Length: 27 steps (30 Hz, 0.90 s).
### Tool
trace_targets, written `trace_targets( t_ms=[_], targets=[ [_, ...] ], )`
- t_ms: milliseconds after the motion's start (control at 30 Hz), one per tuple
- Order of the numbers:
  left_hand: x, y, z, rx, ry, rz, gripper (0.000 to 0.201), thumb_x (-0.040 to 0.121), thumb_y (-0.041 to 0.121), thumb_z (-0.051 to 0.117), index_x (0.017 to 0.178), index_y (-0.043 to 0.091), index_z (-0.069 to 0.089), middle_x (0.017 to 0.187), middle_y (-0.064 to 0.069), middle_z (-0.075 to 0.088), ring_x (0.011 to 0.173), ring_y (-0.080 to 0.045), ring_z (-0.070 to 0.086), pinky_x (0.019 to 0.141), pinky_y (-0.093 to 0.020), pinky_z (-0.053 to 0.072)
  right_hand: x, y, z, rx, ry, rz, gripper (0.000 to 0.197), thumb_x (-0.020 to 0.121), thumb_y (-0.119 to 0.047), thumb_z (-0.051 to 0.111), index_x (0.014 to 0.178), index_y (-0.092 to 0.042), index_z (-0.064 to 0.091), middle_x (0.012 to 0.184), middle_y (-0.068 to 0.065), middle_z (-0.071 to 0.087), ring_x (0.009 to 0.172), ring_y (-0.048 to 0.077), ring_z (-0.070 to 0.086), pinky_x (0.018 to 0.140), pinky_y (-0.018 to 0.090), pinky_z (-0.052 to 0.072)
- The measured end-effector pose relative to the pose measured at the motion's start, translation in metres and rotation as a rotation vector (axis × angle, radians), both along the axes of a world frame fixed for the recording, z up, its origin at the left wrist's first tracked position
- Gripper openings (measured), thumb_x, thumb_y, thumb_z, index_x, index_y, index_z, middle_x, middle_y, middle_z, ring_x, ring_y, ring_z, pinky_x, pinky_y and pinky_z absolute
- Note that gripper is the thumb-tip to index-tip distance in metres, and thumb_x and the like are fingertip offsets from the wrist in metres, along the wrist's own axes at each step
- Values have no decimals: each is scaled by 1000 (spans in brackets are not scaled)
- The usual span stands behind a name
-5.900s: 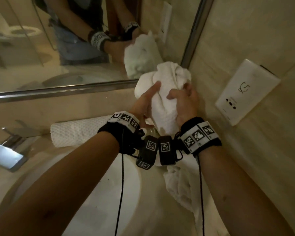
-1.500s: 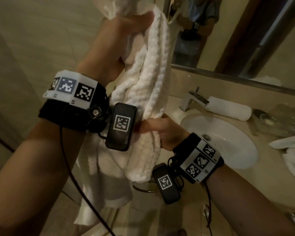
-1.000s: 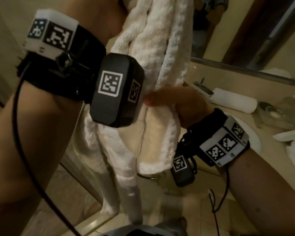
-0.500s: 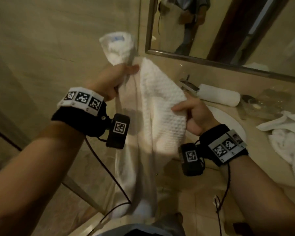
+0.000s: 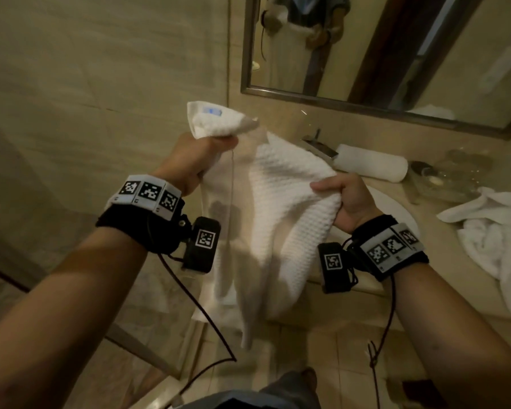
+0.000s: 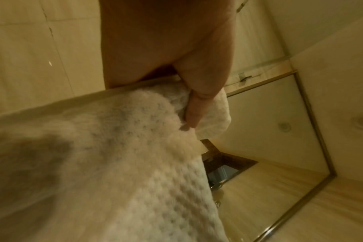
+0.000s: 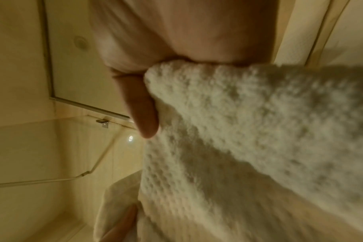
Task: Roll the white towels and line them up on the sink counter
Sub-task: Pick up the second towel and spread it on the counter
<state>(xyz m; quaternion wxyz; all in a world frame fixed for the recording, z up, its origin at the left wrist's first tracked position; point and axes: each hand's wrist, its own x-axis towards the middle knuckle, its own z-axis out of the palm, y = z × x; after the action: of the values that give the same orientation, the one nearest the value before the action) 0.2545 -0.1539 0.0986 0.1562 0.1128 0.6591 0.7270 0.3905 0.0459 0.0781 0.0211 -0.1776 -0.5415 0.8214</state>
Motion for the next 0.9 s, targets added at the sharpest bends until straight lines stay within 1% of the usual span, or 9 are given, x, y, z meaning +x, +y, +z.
trace_targets(
  t_ms=[233, 367, 433, 533, 600, 700, 767, 833, 900],
  targets=[
    [4, 2, 32, 100, 185, 3, 26, 86, 10, 67, 111, 13, 65, 109, -6, 70, 102, -19, 67, 91, -33, 54, -21, 7, 21, 193, 127, -204, 43, 75, 3, 64, 117, 7, 62, 118, 26, 64, 107, 40, 63, 97, 52, 49],
    [0, 0, 65, 158, 292, -26, 23, 88, 19, 64, 111, 17, 62, 111, -8, 68, 103, -20, 67, 91, -36, 54, -32, 6, 38, 301, 278, -342, 23, 82, 5, 65, 102, -4, 68, 102, 14, 71, 91, 26, 69, 83, 40, 57],
    [-8, -3, 72, 157, 327, 14, 23, 89, 18, 62, 111, 13, 62, 101, -6, 70, 93, -18, 69, 80, -31, 56, -35, 8, 43, 346, 354, -380, 21, 82, 6, 65, 96, -10, 68, 93, 6, 72, 85, 19, 69, 77, 33, 56],
    [-24, -9, 73, 126, 298, 173, 4, 86, 13, 62, 88, 15, 66, 70, 4, 65, 65, -9, 65, 61, -24, 51, -37, 12, 42, 406, 384, -428, 23, 82, 8, 64, 89, -14, 68, 83, 0, 72, 80, 14, 68, 79, 32, 55],
    [-34, -10, 67, 39, 293, 252, 11, 84, 12, 63, 75, 19, 65, 63, 6, 61, 55, -6, 61, 53, -20, 47, -40, 14, 37, 455, 350, -438, 22, 81, 5, 66, 84, -16, 67, 82, 1, 69, 79, 14, 65, 80, 34, 53],
    [-49, -8, 47, -22, 260, 364, 16, 83, 8, 62, 73, 19, 64, 65, 5, 60, 54, -2, 59, 51, -17, 47, -44, 20, 28, 615, 252, -421, 17, 77, -7, 76, 87, -19, 69, 88, 2, 69, 80, 13, 65, 75, 31, 54],
    [-62, -5, 34, -37, 238, 456, 14, 83, 7, 60, 74, 17, 64, 67, 6, 59, 62, -5, 59, 56, -17, 46, -43, 26, 24, 842, 107, -277, 22, 74, -18, 81, 93, -19, 71, 86, -4, 70, 75, 8, 65, 67, 22, 54],
    [-70, 4, 28, -72, 215, 503, 17, 83, 11, 56, 69, 18, 63, 65, 8, 57, 66, -9, 57, 56, -18, 44, -43, 33, 20, 1023, -77, -75, 23, 74, -24, 82, 93, -17, 71, 82, -6, 68, 70, 6, 63, 61, 20, 50],
    [-73, 17, 23, -111, 216, 499, 26, 85, 13, 54, 61, 20, 57, 60, 11, 52, 58, -6, 51, 50, -15, 40, -41, 44, 11, 1079, -197, 10, 23, 73, -26, 82, 89, -14, 71, 78, -6, 67, 68, 7, 61, 59, 21, 47]
  ],
)
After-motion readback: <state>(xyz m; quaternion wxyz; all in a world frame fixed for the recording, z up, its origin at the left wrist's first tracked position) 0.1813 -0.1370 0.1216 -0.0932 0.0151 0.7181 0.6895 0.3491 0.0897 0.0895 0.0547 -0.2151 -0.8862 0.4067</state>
